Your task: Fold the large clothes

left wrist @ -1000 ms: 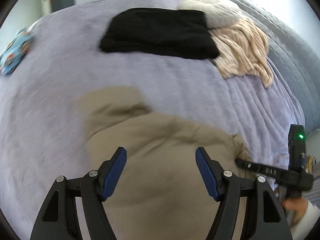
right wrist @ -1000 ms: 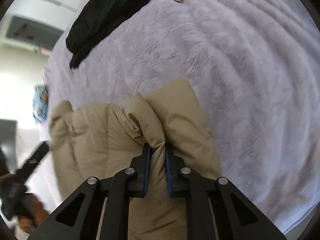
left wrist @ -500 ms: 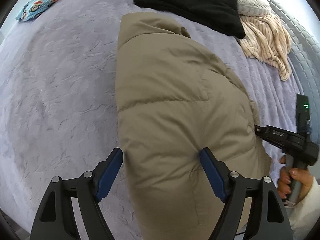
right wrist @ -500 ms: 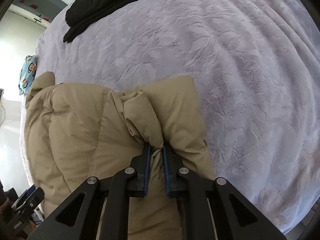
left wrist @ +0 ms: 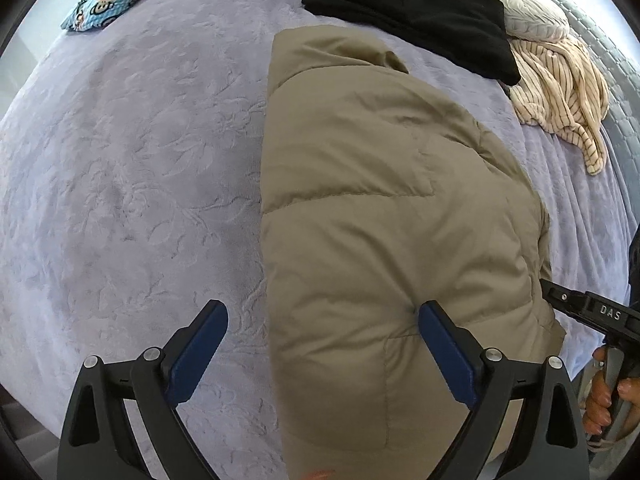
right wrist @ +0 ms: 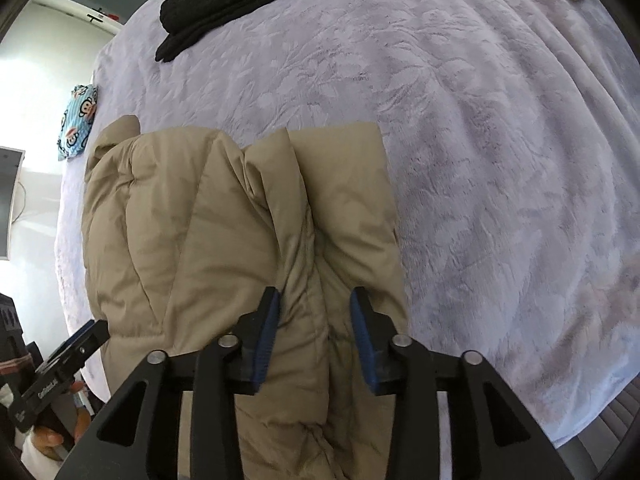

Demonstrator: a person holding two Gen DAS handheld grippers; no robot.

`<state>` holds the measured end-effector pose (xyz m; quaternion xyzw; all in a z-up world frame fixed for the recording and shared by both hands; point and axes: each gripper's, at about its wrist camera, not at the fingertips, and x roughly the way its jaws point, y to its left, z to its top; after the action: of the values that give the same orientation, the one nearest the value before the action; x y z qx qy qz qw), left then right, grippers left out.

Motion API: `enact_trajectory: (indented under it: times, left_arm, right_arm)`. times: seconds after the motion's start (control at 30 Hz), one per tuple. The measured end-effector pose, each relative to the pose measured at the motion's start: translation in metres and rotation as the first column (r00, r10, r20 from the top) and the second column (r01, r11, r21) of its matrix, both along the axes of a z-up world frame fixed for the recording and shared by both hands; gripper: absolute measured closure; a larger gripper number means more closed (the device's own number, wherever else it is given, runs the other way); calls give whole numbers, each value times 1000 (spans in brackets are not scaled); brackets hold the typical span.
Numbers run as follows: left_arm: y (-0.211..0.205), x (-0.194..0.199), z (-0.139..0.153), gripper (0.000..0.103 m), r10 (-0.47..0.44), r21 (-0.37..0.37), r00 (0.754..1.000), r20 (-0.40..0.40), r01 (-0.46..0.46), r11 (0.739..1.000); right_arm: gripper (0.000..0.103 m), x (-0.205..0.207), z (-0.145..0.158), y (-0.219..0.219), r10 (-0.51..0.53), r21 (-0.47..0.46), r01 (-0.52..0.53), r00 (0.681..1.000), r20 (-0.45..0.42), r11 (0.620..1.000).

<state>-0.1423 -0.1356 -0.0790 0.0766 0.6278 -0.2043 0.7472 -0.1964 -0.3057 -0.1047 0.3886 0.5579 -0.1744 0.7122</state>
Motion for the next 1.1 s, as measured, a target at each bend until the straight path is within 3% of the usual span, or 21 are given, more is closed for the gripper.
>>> enact_trajectory:
  times: [0.2,0.4,0.43,0.63,0.7,0.83,0.97,1.1]
  left_arm:
    - [6,6,0,0,0,2,1000,-13,0,1000]
    - [10,7,-2,0,-8,-6,1000,-27,8,1000]
    - [10,8,-3,0,-10,-8,1000,-30,10,1000]
    - [12,10,-7,0,-4,-23,999,-46,3,1000]
    - [13,10,-9,0,-2,-29,999,-55,0,1000]
    - [15,14,-11,0,-10,-50,997,-76,6,999]
    - [21,24,-14,0,-29,-156,987,-160,4,988]
    - [35,46,-21,0,-60,-322,963,-263,-28,946]
  right_arm:
    - [32,-4,7,5,24,-22,-24,1000,2,999]
    - [20,-4,11,-2,53,-5,-53,998,17,999]
    - [12,-5,9,-4,55,13,-56,998,26,998]
    - [9,-7,-5,-15,42,64,-44,998,38,997]
    - [0,-8,-7,-19,42,62,-45,998,44,997]
    - [0,-9,-14,-24,50,96,-55,997,55,994]
    - [0,-3,-23,-25,83,184,-98,993,87,978]
    - [0,8,-38,-28,128,219,-144,988,83,965]
